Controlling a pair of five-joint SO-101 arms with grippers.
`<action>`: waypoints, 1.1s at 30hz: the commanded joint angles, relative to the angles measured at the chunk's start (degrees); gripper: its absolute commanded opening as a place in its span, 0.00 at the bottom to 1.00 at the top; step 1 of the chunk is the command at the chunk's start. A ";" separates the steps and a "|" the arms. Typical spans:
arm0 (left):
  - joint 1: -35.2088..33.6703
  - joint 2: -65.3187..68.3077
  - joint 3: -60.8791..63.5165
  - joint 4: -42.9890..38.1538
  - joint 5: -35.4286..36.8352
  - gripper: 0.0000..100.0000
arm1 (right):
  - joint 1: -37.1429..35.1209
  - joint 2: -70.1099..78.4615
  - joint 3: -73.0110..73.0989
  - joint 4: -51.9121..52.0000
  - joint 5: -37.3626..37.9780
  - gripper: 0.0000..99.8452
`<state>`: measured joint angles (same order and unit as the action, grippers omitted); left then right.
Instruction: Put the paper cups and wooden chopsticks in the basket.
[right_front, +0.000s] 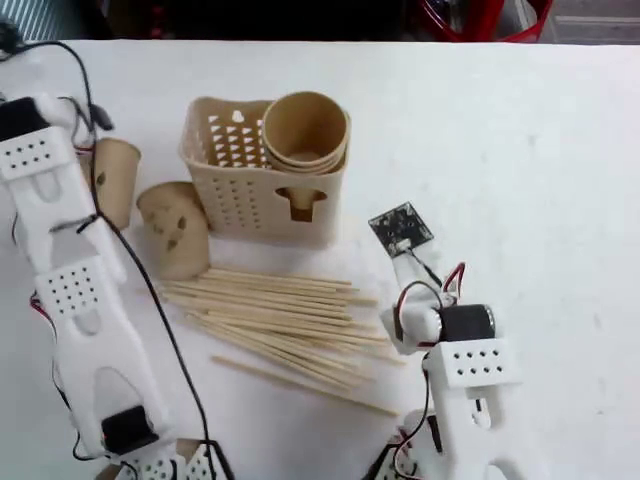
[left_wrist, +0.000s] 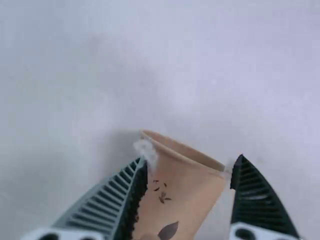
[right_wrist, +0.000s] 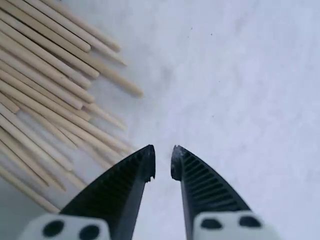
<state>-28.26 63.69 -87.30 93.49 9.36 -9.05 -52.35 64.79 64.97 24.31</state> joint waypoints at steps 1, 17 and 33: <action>1.10 -1.19 0.00 -2.99 1.85 0.27 | 0.84 -1.10 -0.18 -0.84 0.62 0.07; -1.98 4.44 0.00 -2.37 2.55 0.27 | 0.92 -1.10 -0.09 -0.66 0.62 0.06; -15.60 4.70 -4.04 9.05 -14.07 0.27 | 0.92 -1.10 0.00 -0.66 0.62 0.07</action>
<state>-40.75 69.23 -88.35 101.93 -0.13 -8.62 -52.35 64.97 64.97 24.31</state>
